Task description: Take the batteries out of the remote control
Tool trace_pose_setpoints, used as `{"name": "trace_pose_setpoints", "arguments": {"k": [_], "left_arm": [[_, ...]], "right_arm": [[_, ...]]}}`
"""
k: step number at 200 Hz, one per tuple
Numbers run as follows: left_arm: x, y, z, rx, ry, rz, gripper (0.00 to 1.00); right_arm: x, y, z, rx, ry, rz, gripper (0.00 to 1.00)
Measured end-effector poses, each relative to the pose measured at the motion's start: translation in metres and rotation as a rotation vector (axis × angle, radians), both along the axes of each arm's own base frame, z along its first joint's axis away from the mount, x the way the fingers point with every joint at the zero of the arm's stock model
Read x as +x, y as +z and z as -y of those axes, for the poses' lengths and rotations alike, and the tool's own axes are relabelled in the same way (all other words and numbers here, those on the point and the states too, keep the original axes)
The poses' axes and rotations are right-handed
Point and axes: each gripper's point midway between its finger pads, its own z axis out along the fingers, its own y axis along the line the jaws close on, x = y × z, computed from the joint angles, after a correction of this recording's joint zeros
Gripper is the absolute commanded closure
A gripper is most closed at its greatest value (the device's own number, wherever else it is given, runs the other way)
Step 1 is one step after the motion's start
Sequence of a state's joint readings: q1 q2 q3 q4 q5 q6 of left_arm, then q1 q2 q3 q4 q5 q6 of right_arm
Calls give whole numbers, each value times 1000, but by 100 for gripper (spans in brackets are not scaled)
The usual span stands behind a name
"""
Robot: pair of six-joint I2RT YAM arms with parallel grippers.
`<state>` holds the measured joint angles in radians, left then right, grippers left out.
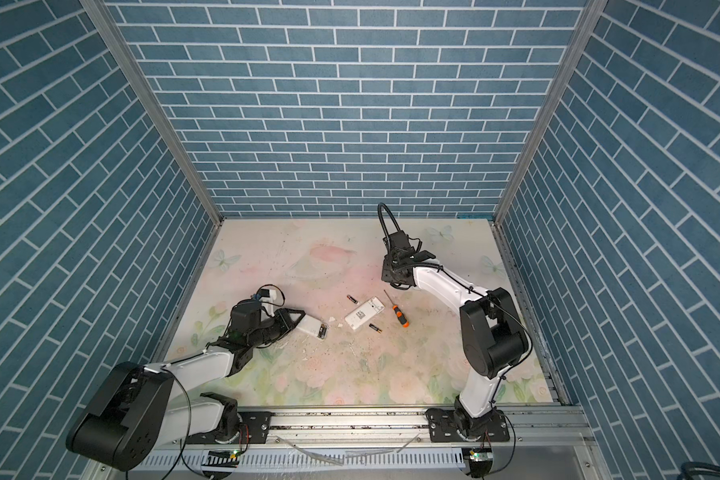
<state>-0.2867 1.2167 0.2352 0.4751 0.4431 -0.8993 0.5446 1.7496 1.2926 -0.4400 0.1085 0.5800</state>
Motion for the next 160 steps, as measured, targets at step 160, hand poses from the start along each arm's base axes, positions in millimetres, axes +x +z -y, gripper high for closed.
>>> {"name": "trace_pose_setpoints", "arguments": {"k": [160], "left_arm": [[-52,-29,-19,65,10,-86,53]], "right_arm": [[-9,1,-19,12,30,4,63]]}}
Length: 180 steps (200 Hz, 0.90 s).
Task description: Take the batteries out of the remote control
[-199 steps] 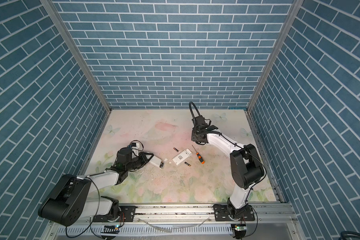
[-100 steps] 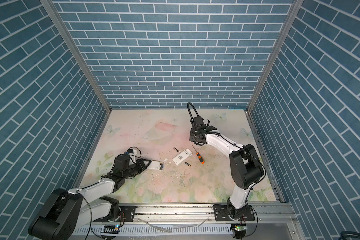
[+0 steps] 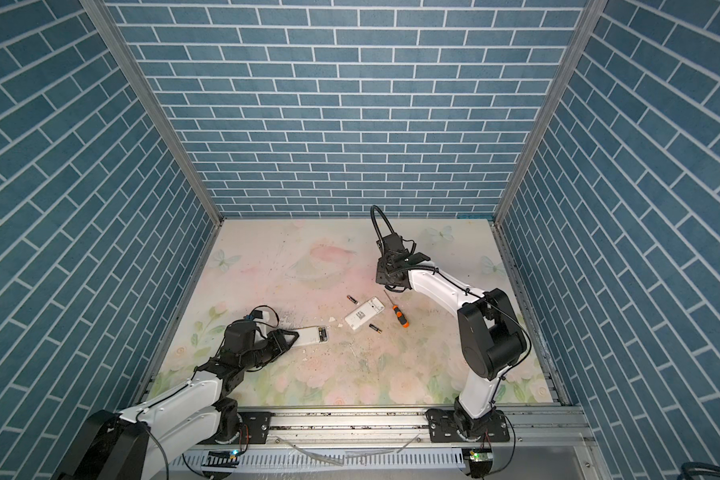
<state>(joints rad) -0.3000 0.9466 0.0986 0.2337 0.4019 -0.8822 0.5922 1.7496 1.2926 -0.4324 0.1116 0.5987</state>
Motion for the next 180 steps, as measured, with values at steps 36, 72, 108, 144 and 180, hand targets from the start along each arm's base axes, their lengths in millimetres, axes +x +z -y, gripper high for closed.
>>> {"name": "trace_pose_setpoints", "arguments": {"k": [36,72,108,144,180], "left_arm": [[-8,1,-3,12,2,-10,50],[-18,2,-7,30,11,-24,44],[-26,1,-10,44,20,-40,41],[-35,1,-15,76,24,-64,38],[-45,2,-25,135,35,-106,37]], "right_arm": [[-2,0,-5,7,6,3,63],[-6,-5,-7,7,13,-1,63],[-7,-4,-12,18,14,1,63],[-12,-4,-19,21,29,-2,59],[-26,-1,-32,21,73,-6,59]]}}
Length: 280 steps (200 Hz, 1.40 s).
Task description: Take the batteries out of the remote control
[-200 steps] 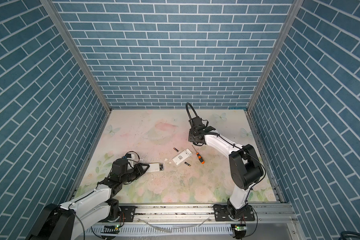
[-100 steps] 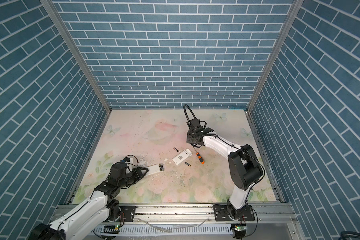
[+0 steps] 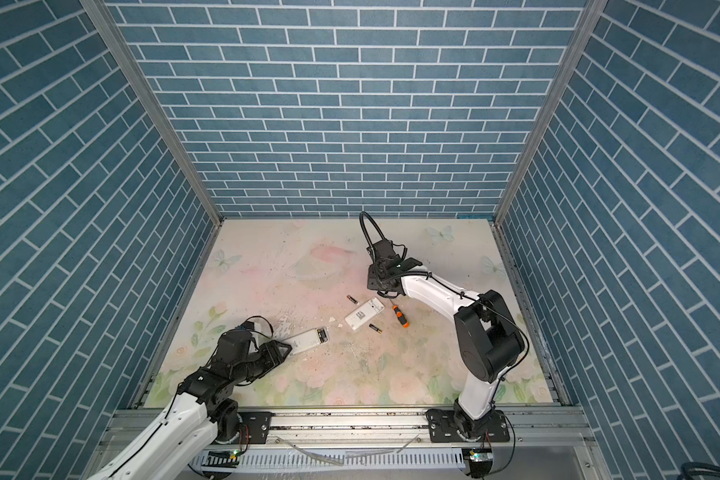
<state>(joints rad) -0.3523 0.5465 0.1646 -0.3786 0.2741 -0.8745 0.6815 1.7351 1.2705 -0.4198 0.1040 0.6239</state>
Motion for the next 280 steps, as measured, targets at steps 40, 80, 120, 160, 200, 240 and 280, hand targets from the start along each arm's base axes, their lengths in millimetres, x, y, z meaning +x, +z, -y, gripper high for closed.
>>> {"name": "trace_pose_setpoints", "arguments": {"k": [40,80,120,160,200,240,280], "left_arm": [[3,28,-11,81,5,17,37],[25,60,-11,162,-21,48,36],[42,50,-9,240,-65,6,35],[52,29,-5,274,-106,-41,35],[65,26,1,285,-132,-30,35],[79,28,4,283,-129,-3,35],[86,26,5,276,-123,4,35]], "right_arm": [[-33,14,-26,-10,96,14,93],[-77,28,-51,-13,197,33,100],[-118,16,-65,-33,264,-5,100],[-148,-3,-82,-32,303,-63,100],[-169,-36,-104,-24,338,-143,100],[-180,-67,-121,2,348,-224,100],[-186,-84,-128,17,349,-277,100]]}}
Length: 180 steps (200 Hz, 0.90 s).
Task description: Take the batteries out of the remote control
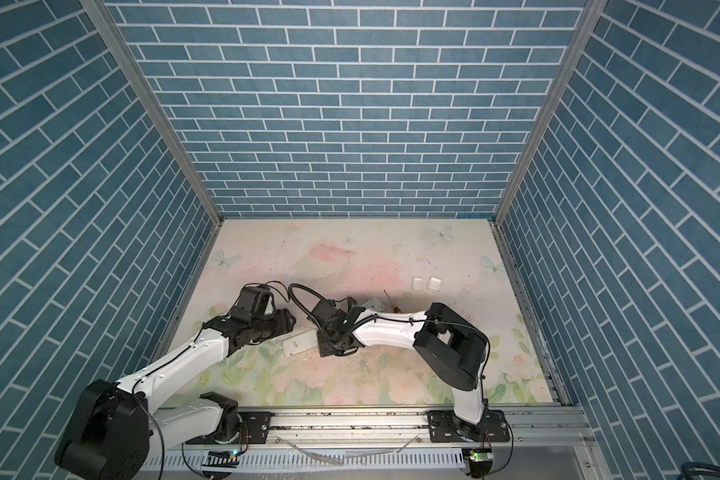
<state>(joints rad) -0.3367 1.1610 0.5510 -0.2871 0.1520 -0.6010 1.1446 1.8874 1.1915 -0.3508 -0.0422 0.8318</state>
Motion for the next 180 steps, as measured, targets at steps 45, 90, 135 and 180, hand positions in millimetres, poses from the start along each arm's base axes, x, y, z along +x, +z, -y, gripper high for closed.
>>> {"name": "trace_pose_setpoints", "arguments": {"k": [45,90,135,180], "left_arm": [[3,4,0,-11,4,16,35],[5,12,-4,-16,15,35,35],[3,17,-8,-21,25,42,34],[-2,19,-8,-27,16,36,32]], "right_arm": [[2,-8,-1,-3,-4,-14,100],[12,-8,-10,41,-14,-22,100],[23,-7,-22,73,-21,-30,100],[24,-6,-25,80,-21,-35,100]]}}
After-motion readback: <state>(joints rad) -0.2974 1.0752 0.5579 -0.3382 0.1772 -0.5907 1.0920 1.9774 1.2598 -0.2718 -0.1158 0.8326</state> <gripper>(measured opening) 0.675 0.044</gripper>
